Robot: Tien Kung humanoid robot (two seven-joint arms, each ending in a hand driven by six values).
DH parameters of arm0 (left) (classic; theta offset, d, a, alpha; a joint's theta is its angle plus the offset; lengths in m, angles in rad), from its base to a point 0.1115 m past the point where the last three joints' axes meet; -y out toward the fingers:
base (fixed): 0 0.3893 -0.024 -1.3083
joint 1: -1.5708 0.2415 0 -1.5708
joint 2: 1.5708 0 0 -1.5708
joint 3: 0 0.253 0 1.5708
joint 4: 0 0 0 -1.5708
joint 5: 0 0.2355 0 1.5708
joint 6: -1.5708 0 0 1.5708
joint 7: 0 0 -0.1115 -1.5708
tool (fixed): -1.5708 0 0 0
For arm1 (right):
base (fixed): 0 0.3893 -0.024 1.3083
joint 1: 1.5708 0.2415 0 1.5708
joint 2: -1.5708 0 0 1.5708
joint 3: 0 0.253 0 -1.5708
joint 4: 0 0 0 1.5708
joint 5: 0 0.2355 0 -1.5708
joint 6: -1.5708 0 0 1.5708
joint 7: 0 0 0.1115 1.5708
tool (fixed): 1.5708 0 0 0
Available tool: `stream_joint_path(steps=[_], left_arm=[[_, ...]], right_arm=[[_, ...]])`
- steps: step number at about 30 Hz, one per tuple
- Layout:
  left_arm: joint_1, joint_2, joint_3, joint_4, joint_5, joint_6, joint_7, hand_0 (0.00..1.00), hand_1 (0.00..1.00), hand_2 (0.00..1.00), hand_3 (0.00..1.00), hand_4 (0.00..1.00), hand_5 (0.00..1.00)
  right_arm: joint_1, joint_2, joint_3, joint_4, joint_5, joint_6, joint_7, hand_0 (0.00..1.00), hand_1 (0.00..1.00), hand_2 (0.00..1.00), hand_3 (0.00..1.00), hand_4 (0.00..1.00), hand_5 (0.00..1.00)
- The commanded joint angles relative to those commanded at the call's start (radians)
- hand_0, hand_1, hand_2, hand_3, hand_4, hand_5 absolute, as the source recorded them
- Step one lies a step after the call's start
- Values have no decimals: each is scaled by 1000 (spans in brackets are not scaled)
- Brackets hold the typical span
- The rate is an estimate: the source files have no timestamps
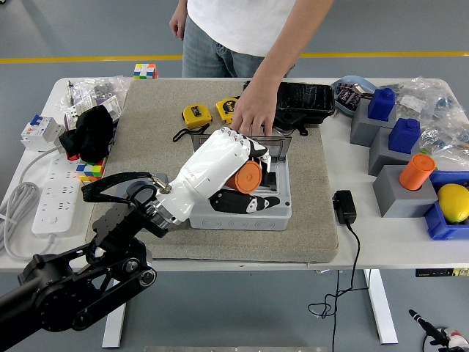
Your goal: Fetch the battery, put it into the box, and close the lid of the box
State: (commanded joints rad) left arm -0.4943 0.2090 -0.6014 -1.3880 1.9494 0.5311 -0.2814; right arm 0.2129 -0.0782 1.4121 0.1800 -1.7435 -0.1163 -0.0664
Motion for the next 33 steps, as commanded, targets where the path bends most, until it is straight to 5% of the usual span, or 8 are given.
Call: stream_joint_path(steps=[7, 16, 33], left_arm=[[-92, -31, 104, 169, -85, 112, -116, 23, 2, 3, 2, 804, 325], [-140, -99, 126, 372, -156, 113, -144, 23, 2, 2, 2, 791, 346], [-167, -156, 142, 510, -196, 114, -177, 27, 2, 3, 2, 787, 354]], right_arm=[[2, -1, -7, 0, 0, 0, -1, 887, 856, 794, 822, 998, 998], [2, 2, -14, 0, 1, 0, -3, 887, 855, 794, 822, 998, 998], [3, 2, -25, 0, 4, -1, -6, 887, 855, 794, 823, 998, 998]])
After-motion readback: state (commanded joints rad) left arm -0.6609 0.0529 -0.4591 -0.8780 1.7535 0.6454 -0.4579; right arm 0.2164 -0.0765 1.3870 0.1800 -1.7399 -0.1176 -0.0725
